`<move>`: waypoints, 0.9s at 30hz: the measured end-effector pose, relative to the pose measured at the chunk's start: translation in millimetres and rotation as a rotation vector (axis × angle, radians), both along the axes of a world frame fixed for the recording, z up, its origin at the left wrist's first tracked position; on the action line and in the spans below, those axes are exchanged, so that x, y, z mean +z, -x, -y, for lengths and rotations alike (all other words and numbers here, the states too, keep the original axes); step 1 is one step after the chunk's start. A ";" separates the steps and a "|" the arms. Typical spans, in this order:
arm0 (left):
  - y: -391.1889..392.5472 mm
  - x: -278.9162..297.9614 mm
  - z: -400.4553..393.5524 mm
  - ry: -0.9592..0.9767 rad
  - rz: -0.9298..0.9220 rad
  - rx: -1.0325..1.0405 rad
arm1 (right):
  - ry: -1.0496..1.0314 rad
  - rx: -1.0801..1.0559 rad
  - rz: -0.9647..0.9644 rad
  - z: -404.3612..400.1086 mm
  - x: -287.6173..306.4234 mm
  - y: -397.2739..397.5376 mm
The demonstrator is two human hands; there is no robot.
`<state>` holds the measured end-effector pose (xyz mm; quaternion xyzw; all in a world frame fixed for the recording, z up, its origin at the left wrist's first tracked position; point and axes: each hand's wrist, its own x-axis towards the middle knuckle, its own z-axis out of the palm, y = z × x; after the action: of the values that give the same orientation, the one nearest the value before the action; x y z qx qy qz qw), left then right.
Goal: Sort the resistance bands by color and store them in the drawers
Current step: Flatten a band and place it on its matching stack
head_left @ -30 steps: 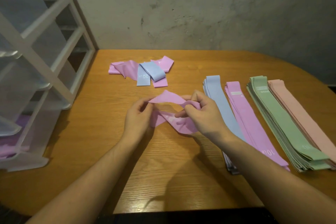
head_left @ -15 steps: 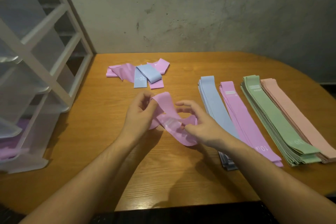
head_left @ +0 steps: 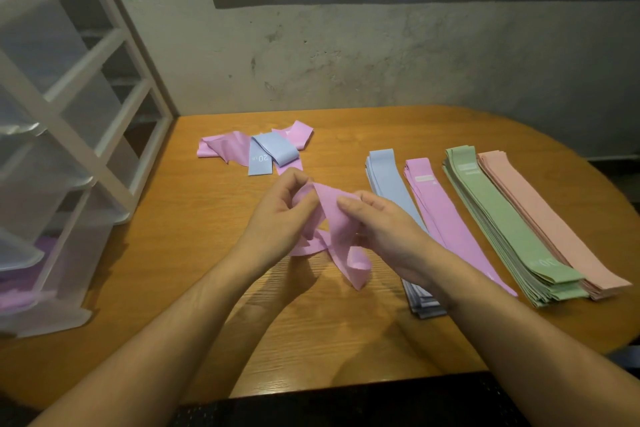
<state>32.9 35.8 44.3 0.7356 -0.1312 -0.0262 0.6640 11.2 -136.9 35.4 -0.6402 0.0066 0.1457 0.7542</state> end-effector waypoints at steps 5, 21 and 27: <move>1.3 6.2 -0.1 -0.065 -0.019 -0.038 | 0.000 -0.044 0.063 4.9 9.4 0.1; 21.9 44.4 44.2 -0.009 0.034 -0.093 | -0.050 -0.322 0.276 35.0 52.5 16.3; 21.2 62.3 66.0 -0.048 0.096 -0.078 | -0.045 -0.358 0.321 52.0 68.7 19.7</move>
<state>11.7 -30.2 106.6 0.7460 -0.1906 -0.0198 0.6378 -8.5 -188.9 104.1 -0.6268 -0.0030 -0.0937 0.7735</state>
